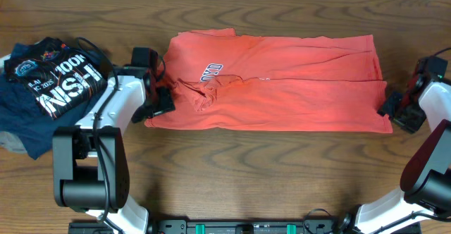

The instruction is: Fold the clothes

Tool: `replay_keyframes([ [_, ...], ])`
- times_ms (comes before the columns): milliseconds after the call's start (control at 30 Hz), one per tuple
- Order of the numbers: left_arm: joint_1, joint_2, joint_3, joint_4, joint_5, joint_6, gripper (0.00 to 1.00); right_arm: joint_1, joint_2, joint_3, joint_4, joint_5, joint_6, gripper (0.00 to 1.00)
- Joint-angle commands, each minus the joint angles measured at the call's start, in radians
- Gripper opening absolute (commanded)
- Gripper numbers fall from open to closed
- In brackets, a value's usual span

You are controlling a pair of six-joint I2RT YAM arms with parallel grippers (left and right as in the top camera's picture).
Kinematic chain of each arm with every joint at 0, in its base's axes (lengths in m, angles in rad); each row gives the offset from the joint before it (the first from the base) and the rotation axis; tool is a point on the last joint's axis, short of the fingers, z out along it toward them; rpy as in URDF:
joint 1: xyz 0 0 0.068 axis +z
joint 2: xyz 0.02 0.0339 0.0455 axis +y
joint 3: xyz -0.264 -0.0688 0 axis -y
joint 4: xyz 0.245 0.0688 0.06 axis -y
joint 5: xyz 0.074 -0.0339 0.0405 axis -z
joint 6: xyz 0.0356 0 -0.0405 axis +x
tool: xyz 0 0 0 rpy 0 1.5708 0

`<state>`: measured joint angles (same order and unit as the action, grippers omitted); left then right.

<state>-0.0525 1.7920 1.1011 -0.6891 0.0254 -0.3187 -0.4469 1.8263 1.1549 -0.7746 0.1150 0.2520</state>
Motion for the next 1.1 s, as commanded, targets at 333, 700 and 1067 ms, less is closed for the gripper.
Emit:
replay_keyframes([
  [333,0.002,0.005,-0.103,0.058,0.097,-0.012,0.35,-0.005,0.009,-0.118,0.061,-0.088,0.002,0.35],
  [700,0.002,0.005,-0.103,-0.187,0.098,-0.013,0.06,-0.067,0.008,-0.115,-0.138,0.249,0.251,0.01],
  [1067,0.002,-0.089,-0.101,-0.450,0.126,0.011,0.09,-0.103,-0.104,-0.111,-0.132,0.146,0.231,0.08],
])
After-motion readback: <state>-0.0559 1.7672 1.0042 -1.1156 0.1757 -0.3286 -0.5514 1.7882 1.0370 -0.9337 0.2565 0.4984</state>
